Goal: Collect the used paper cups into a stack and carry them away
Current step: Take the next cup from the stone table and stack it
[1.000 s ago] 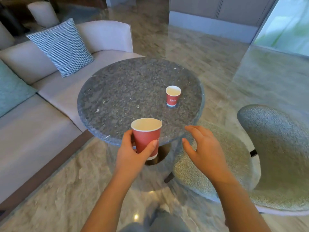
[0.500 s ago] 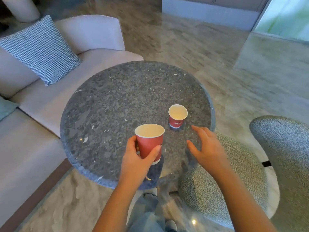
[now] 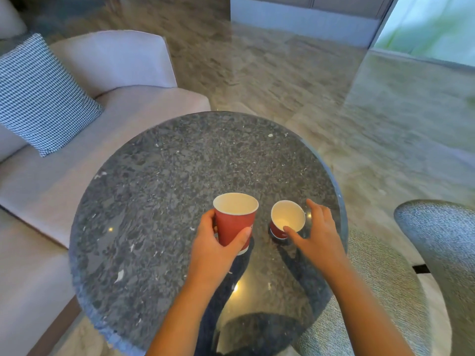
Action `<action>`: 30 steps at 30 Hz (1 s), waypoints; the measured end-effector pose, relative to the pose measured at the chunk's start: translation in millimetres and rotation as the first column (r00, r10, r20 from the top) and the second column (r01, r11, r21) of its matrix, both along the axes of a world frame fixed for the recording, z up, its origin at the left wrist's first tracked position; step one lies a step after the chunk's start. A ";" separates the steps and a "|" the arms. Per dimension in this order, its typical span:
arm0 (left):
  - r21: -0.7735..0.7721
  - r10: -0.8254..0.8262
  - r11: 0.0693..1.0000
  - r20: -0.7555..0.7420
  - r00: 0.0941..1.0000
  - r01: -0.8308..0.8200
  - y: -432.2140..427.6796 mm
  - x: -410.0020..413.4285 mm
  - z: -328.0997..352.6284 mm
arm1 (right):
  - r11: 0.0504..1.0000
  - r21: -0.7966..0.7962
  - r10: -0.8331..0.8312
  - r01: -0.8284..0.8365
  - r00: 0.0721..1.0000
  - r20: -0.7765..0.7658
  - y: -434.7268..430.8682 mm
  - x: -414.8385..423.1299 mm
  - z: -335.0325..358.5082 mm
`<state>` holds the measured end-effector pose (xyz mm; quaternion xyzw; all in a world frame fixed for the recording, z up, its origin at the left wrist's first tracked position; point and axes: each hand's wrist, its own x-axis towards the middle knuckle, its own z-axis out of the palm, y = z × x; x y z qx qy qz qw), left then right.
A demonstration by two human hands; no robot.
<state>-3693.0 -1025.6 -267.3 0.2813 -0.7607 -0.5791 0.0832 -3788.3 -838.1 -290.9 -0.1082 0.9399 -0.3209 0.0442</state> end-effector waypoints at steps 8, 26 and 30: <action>-0.030 -0.064 0.997 0.051 0.997 0.066 -7.0 -19.0 -9.7 | 1.000 0.026 -0.006 0.004 0.995 0.103 -8.5 -12.0 -17.4; 0.029 -0.185 0.982 0.021 0.983 0.184 -19.2 -24.6 -10.0 | 0.996 -0.085 -0.021 0.025 0.998 0.053 -9.9 -16.6 -9.5; -0.068 -0.243 0.967 0.032 0.969 0.245 -20.3 -24.5 -10.7 | 0.980 -0.191 -0.055 0.055 0.998 0.003 -8.5 -20.2 8.1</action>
